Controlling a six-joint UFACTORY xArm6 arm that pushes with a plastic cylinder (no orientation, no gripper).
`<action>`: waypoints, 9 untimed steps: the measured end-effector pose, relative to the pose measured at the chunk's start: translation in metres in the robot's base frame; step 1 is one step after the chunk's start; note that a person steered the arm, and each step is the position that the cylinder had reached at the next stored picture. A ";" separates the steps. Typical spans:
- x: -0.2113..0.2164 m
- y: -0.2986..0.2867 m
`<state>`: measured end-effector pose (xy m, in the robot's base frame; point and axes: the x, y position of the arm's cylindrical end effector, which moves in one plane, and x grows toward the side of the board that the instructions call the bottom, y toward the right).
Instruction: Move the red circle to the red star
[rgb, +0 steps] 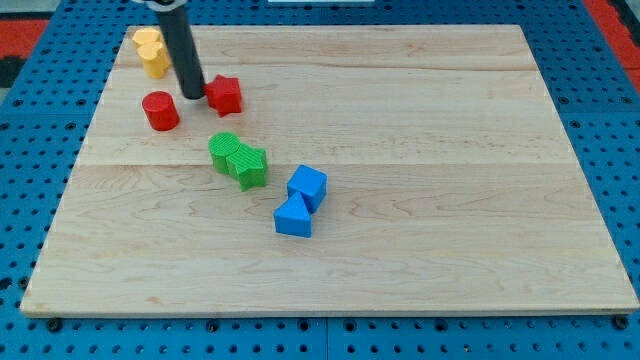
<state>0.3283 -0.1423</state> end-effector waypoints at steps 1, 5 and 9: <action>0.006 0.054; 0.068 -0.096; 0.068 -0.145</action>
<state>0.3961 -0.2878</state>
